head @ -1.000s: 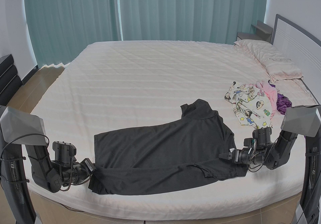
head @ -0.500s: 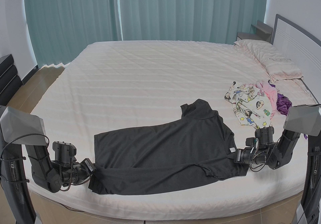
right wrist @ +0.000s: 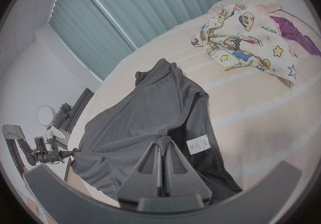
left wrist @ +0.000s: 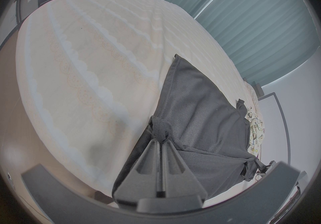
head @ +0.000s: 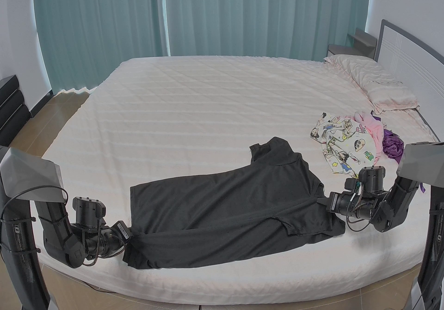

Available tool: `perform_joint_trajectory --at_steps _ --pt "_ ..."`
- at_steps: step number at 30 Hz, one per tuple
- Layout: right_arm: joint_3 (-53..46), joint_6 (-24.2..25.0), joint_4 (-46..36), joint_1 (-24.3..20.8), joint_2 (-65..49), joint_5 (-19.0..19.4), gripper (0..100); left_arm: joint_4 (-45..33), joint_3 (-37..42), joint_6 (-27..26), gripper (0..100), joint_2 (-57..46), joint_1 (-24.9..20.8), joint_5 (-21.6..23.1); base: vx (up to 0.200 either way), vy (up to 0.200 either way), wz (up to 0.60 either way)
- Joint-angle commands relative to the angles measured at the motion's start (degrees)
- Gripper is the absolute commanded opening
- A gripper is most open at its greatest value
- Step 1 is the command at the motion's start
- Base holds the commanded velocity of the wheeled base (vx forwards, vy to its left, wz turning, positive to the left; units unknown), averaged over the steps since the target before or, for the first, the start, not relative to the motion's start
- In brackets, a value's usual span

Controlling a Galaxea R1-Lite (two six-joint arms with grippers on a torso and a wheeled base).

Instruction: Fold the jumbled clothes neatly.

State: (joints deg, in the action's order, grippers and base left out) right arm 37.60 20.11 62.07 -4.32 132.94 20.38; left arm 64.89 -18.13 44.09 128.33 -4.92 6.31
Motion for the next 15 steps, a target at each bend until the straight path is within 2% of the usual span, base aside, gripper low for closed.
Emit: perform_joint_trajectory --at_steps 1,15 --pt "0.5 -0.1 -0.1 -0.3 0.1 0.0 0 0.1 0.0 0.0 0 0.0 0.0 -0.1 0.000 0.000 0.00" --pt "5.7 -0.2 -0.8 -0.6 4.4 -0.3 0 0.1 -0.5 0.2 0 0.1 0.1 -0.2 0.000 0.000 0.00"
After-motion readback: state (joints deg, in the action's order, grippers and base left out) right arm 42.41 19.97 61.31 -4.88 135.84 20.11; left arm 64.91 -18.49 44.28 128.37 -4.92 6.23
